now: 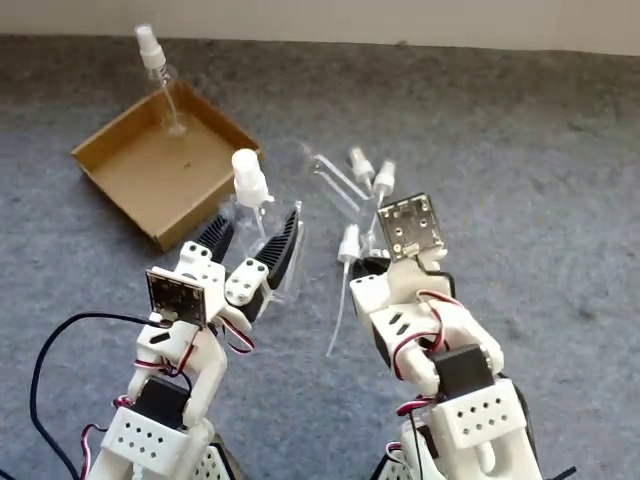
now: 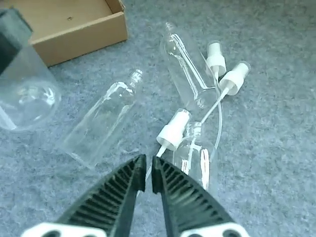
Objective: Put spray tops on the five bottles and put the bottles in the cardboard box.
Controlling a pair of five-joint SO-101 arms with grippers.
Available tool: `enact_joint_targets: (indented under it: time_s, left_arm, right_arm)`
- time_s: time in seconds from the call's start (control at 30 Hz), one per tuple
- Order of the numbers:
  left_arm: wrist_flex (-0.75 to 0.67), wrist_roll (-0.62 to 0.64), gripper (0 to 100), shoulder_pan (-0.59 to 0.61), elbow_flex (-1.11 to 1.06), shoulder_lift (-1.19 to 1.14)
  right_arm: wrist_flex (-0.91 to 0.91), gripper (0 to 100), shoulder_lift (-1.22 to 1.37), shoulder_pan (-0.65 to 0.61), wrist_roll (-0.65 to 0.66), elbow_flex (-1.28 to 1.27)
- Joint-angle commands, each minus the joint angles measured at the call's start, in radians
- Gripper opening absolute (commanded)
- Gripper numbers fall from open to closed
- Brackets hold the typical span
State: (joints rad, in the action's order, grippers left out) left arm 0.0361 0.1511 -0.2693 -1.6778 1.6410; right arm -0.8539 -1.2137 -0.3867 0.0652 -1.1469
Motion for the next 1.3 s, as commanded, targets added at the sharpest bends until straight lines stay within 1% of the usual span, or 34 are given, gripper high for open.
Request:
enact_joint_targets:
  time_s: [0.0,0.1,0.3,0.43,0.5,0.7,0.77,1.03,1.17,1.27]
  left_arm:
    - [-0.028,-0.003,5,0.013,-0.022,0.016]
    - [-0.038,-0.003,5,0.016,-0.022,0.016]
    - [-0.104,-0.003,5,0.021,-0.025,0.016]
    - [-0.115,-0.003,5,0.019,-0.025,0.016]
    - [-0.143,-0.003,5,0.021,-0.025,0.016]
    - [-0.313,-0.003,5,0.021,-0.025,0.016]
    - [-0.344,-0.003,5,0.021,-0.025,0.016]
    - [-0.348,-0.003,5,0.021,-0.025,0.016]
    - [-0.350,-0.003,5,0.021,-0.025,0.016]
    - [-0.367,-0.003,5,0.021,-0.025,0.016]
  right_arm:
    - [0.203,1.2,-0.010,-0.030,0.000,-0.074]
    - [0.326,1.2,-0.010,-0.076,-0.002,-0.151]
    - [0.423,1.2,-0.008,-0.088,-0.002,-0.206]
    - [0.437,1.2,-0.004,-0.097,-0.002,-0.206]
    - [0.437,1.2,-0.004,-0.117,-0.002,-0.206]
    - [0.437,1.2,-0.004,-0.182,-0.002,-0.206]
    - [0.437,1.2,-0.004,-0.205,-0.002,-0.208]
    - [0.446,1.4,-0.008,-0.262,-0.002,-0.208]
    - [0.575,1.4,-0.008,-0.309,-0.002,-0.249]
    - [0.723,1.4,-0.008,-0.344,-0.002,-0.320]
